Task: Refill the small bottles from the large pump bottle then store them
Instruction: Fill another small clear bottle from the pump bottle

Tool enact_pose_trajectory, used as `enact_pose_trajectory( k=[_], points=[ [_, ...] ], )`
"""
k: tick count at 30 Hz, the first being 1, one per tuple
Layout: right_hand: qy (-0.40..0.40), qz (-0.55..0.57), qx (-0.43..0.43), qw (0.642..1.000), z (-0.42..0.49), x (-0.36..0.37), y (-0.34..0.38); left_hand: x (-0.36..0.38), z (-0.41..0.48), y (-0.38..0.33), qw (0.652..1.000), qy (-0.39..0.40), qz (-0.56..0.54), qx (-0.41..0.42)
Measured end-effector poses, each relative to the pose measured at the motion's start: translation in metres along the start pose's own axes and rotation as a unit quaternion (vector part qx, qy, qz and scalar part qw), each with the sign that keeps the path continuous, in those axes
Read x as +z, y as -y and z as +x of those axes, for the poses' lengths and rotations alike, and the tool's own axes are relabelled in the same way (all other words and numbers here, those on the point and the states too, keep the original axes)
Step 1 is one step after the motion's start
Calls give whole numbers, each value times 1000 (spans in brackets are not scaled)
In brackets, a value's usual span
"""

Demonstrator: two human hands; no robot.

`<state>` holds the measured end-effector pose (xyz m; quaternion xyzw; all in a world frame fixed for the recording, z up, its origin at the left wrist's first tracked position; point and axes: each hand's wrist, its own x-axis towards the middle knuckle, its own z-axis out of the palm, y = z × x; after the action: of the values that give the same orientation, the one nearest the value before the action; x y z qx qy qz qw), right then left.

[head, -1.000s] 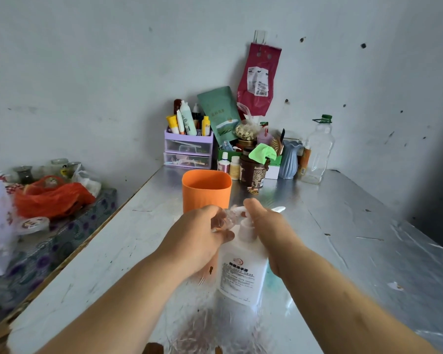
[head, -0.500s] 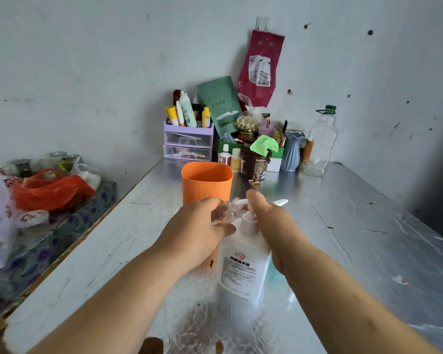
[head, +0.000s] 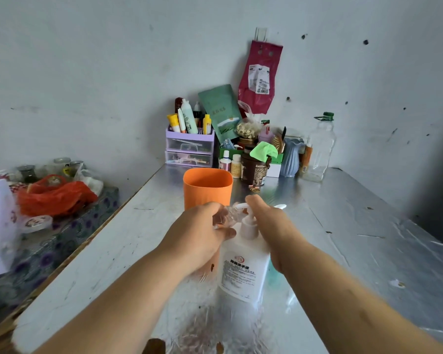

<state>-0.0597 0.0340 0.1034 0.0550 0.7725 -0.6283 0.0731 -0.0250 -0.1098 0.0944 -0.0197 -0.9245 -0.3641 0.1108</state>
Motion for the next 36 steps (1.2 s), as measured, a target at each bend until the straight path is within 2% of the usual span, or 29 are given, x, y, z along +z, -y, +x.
enact_pose_trajectory(
  k=[4, 8, 14, 30, 36],
  points=[
    [13, 11, -44, 999, 3, 0, -5, -2, 0, -1, 1000, 5, 0, 0],
    [12, 22, -7, 1000, 4, 2, -4, -2, 2, 1, 1000, 6, -4, 3],
    [4, 3, -34, 999, 6, 3, -6, 2, 2, 6, 1000, -1, -13, 12],
    [-6, 16, 13, 1000, -1, 2, 0, 1, -1, 2, 1000, -4, -10, -5],
    [-1, 19, 3, 1000, -1, 2, 0, 0, 0, 0, 1000, -4, -1, -1]
  ],
)
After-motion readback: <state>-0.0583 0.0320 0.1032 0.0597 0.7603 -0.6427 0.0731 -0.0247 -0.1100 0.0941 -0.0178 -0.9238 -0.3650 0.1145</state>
